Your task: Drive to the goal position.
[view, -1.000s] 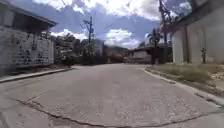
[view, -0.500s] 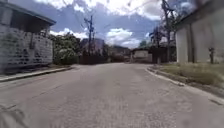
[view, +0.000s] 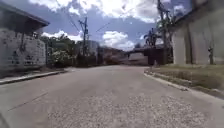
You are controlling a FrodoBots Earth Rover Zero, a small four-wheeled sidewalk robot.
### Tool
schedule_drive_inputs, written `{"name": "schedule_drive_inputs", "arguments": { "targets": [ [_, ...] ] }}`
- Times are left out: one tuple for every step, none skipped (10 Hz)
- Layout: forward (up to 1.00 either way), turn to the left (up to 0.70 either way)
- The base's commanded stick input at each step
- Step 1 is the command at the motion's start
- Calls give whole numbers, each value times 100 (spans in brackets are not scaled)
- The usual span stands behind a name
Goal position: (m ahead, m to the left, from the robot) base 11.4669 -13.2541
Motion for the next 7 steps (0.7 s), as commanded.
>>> {"name": "schedule_drive_inputs", "arguments": {
  "targets": [
    [70, 0],
    [70, 0],
    [70, 0],
    [70, 0],
    [70, 0],
    [70, 0],
    [70, 0]
  ]
}}
